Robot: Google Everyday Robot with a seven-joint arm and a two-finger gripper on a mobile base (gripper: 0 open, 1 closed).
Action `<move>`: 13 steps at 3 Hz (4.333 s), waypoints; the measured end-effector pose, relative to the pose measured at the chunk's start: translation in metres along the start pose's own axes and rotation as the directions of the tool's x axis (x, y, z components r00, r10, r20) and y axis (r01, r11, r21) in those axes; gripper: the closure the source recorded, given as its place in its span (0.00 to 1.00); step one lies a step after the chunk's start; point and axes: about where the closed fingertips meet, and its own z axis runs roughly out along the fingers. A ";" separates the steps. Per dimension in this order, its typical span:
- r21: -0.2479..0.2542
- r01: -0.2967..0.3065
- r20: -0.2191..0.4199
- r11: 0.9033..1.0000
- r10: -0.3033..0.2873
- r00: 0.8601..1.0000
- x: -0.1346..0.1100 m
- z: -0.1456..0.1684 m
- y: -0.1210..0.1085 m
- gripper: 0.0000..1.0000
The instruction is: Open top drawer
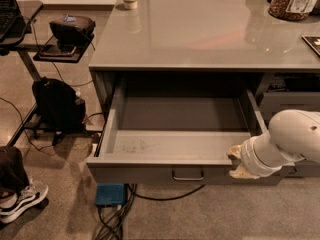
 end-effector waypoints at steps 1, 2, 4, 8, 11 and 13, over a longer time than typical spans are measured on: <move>-0.009 0.017 0.026 1.000 -0.017 1.000 -0.001 0.001 0.017 1.00; -0.009 0.032 0.047 0.999 -0.031 0.998 -0.009 -0.002 0.028 1.00; -0.017 0.045 0.065 0.999 -0.044 0.997 -0.007 -0.002 0.040 1.00; -0.036 0.078 0.110 0.996 -0.074 0.991 -0.010 -0.004 0.070 1.00; -0.047 0.097 0.133 0.994 -0.090 0.987 -0.012 -0.009 0.084 1.00; -0.058 0.117 0.155 0.992 -0.106 0.982 -0.013 -0.012 0.099 1.00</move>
Offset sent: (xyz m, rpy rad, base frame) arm -0.2194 0.0123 -0.0353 0.2365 0.0582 0.2844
